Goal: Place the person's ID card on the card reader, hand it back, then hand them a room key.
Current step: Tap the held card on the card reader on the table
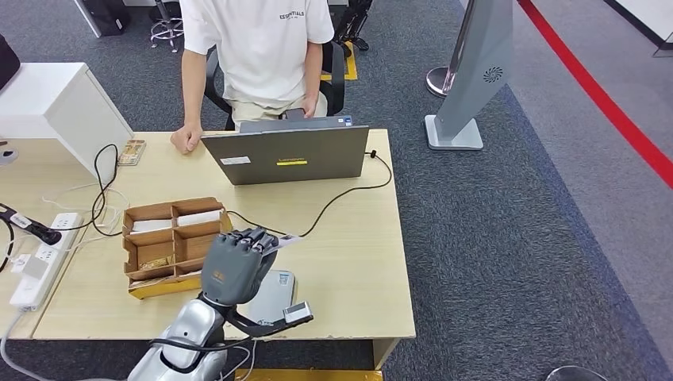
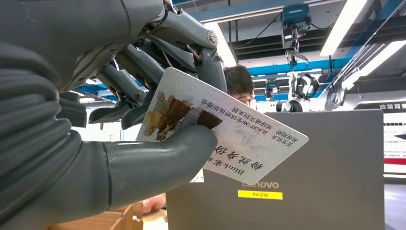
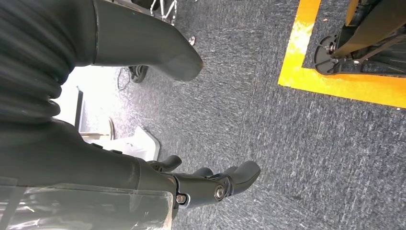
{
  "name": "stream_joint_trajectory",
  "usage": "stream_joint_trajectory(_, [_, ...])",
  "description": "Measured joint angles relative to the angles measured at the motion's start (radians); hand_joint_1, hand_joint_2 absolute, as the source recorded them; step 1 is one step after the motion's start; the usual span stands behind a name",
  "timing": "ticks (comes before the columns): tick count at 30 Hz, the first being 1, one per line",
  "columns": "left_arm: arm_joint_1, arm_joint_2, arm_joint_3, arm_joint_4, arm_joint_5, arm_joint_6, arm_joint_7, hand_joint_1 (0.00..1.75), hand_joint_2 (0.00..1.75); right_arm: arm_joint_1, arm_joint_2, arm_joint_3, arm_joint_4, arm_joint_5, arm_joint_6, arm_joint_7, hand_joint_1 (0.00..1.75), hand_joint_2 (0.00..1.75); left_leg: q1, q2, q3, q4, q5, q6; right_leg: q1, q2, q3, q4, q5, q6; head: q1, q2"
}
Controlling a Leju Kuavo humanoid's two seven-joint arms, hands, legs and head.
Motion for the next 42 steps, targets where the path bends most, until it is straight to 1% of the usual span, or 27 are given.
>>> stream_joint_trajectory(8, [0.025, 0.001, -0.001, -0.009, -0.011, 0.0, 0.002, 1.75, 1.75, 0.002, 0.0, -0.008, 0.0, 0.0, 0.0, 0.001, 0.0, 1.75, 0.0, 0.0, 0.0, 0.0, 0.0, 0.0, 0.0, 0.0, 0.0, 0.0, 0.0, 0.0, 0.0, 0.0])
stream_joint_trajectory(11, [0.067, 0.002, -0.001, -0.04, -0.04, 0.001, 0.001, 1.75, 1.75, 0.004, 0.0, -0.01, 0.0, 0.003, 0.0, 0.006, 0.0, 1.75, 0.0, 0.0, 0.0, 0.0, 0.0, 0.0, 0.0, 0.0, 0.0, 0.0, 0.0, 0.0, 0.0, 0.0])
stream_joint_trajectory(15, [0.142, 0.0, 0.01, -0.087, -0.061, 0.001, -0.03, 1.75, 1.75, 0.008, 0.001, -0.01, 0.0, 0.017, 0.0, 0.011, 0.0, 1.75, 0.0, 0.0, -0.001, 0.0, 0.0, 0.0, 0.0, 0.0, 0.0, 0.0, 0.0, 0.0, 0.0, 0.0])
stream_joint_trajectory(21, [0.269, -0.018, 0.087, -0.149, -0.082, 0.001, -0.086, 1.75, 1.75, 0.017, 0.003, -0.01, 0.002, 0.04, 0.001, 0.032, 0.0, 1.75, 0.0, 0.0, -0.001, 0.0, 0.0, 0.0, 0.0, 0.0, 0.0, 0.0, 0.0, 0.001, 0.0, 0.0])
stream_joint_trajectory(26, [0.342, -0.035, 0.161, -0.162, -0.069, 0.001, -0.131, 1.75, 1.75, 0.023, 0.005, -0.01, 0.004, 0.059, 0.002, 0.036, 0.0, 1.75, 0.0, 0.0, -0.001, -0.001, 0.0, 0.0, 0.0, 0.0, 0.0, 0.0, 0.0, 0.001, 0.0, 0.0])
stream_joint_trajectory(34, [0.391, -0.054, 0.21, -0.162, -0.069, 0.001, -0.14, 1.75, 1.75, 0.024, 0.012, -0.01, 0.005, 0.073, 0.0, 0.038, 0.0, 1.75, 0.0, -0.001, -0.001, -0.001, 0.0, 0.0, 0.0, -0.001, 0.0, 0.0, 0.0, 0.001, 0.0, 0.0])
stream_joint_trajectory(42, [0.426, -0.058, 0.277, -0.162, -0.063, 0.001, -0.133, 1.75, 1.75, 0.024, 0.014, -0.01, 0.005, 0.077, -0.003, 0.045, 0.0, 1.75, 0.0, -0.001, -0.001, -0.001, 0.0, 0.0, 0.0, -0.001, 0.0, 0.0, 0.0, 0.001, 0.0, 0.0])
